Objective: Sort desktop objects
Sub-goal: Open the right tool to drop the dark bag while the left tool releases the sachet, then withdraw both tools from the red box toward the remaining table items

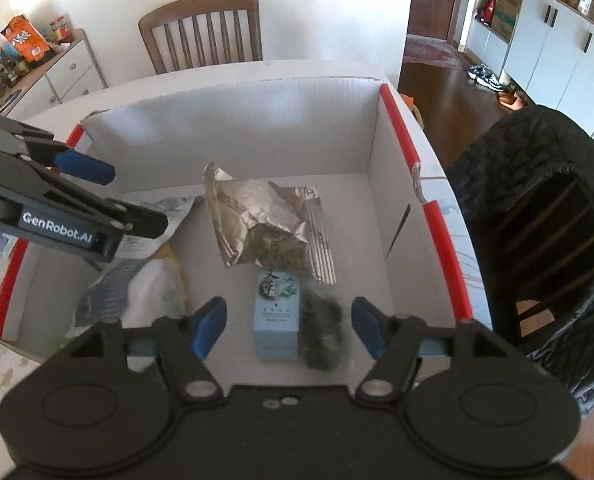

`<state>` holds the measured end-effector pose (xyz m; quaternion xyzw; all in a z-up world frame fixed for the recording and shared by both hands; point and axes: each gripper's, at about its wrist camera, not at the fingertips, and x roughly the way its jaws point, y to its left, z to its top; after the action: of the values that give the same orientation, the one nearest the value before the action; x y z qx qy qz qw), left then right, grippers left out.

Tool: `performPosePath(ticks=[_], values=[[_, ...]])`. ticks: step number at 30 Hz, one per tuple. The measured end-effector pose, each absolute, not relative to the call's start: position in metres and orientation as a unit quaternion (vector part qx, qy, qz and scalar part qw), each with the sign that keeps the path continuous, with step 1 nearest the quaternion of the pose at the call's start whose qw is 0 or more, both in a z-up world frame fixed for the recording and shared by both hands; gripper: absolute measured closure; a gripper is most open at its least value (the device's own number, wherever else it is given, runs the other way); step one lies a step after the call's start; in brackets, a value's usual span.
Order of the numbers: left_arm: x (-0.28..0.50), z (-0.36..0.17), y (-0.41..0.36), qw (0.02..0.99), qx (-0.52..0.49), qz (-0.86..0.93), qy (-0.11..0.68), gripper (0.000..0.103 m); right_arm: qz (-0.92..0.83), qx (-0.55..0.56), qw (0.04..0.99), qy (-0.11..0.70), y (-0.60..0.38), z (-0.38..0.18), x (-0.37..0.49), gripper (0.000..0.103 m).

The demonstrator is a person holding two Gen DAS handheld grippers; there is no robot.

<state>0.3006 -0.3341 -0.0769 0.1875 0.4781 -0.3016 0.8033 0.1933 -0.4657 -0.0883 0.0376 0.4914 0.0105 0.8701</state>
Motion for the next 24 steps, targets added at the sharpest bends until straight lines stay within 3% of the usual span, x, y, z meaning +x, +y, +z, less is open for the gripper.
performPosePath(ticks=[16,24], values=[[0.26,-0.044,-0.3,0.826,0.144,-0.32,0.441,0.025,0.037,0.036,0.883,0.466,-0.443,-0.061,0.177,0.032],[0.24,-0.034,-0.28,0.833,0.128,-0.328,0.427,0.025,0.039,0.05,0.891,0.449,-0.437,-0.054,0.164,0.025]])
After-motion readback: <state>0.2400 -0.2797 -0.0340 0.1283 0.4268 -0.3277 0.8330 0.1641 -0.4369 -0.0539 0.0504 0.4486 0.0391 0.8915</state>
